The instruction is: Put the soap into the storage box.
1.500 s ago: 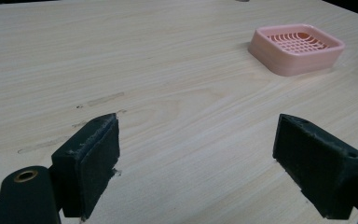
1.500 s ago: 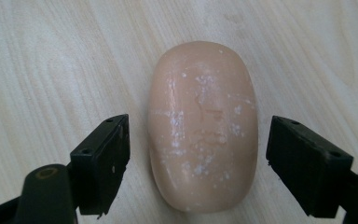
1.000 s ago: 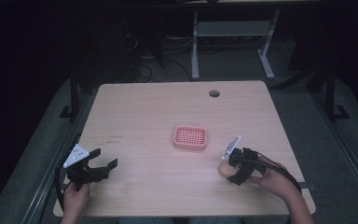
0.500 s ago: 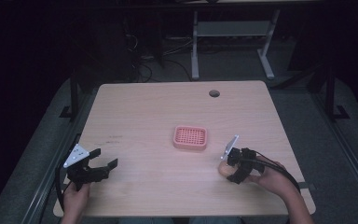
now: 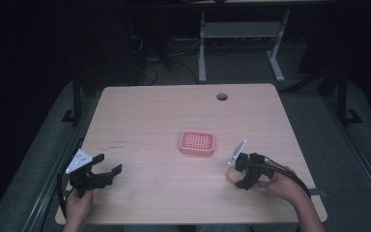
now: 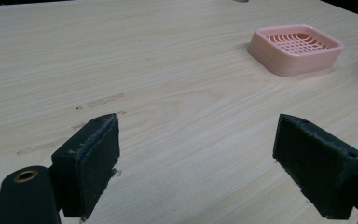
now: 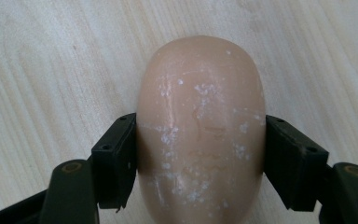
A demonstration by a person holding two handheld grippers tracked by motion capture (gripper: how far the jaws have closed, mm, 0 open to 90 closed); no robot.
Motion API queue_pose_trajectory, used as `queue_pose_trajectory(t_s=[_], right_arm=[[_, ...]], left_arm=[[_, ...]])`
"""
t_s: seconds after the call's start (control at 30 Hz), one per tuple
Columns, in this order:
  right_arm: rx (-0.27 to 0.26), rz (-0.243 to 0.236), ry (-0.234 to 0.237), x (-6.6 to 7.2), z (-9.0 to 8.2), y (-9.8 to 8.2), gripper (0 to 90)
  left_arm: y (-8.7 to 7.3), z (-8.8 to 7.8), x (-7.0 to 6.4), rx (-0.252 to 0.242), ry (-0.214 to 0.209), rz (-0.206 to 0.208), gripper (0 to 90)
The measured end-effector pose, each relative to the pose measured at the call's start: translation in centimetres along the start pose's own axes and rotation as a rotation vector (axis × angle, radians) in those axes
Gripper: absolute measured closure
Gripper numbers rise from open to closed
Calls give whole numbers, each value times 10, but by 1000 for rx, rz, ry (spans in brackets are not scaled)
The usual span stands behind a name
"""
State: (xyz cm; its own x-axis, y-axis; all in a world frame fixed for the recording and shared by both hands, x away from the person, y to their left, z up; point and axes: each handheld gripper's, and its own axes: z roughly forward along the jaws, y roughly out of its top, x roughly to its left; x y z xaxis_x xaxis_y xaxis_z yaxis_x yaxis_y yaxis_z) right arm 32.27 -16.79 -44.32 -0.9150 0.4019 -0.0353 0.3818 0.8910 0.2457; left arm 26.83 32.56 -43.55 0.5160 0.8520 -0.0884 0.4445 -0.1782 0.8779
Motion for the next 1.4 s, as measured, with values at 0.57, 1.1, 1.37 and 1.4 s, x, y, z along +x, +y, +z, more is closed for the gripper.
queue_pose_trajectory(t_s=[0.57, 1.1, 1.37, 1.4], right_arm=[[-36, -45, 3, 1, -8, 1, 322], [-94, -70, -12, -3, -24, 18, 321], [-117, -71, -15, -8, -28, 29, 321], [-118, -72, -13, -9, -29, 31, 321]], left_arm=[[0, 0, 0, 0, 1, -4, 143], [0, -1, 0, 3, 2, -1, 143], [0, -1, 0, 2, 1, -4, 143], [0, -1, 0, -2, 1, -7, 143]])
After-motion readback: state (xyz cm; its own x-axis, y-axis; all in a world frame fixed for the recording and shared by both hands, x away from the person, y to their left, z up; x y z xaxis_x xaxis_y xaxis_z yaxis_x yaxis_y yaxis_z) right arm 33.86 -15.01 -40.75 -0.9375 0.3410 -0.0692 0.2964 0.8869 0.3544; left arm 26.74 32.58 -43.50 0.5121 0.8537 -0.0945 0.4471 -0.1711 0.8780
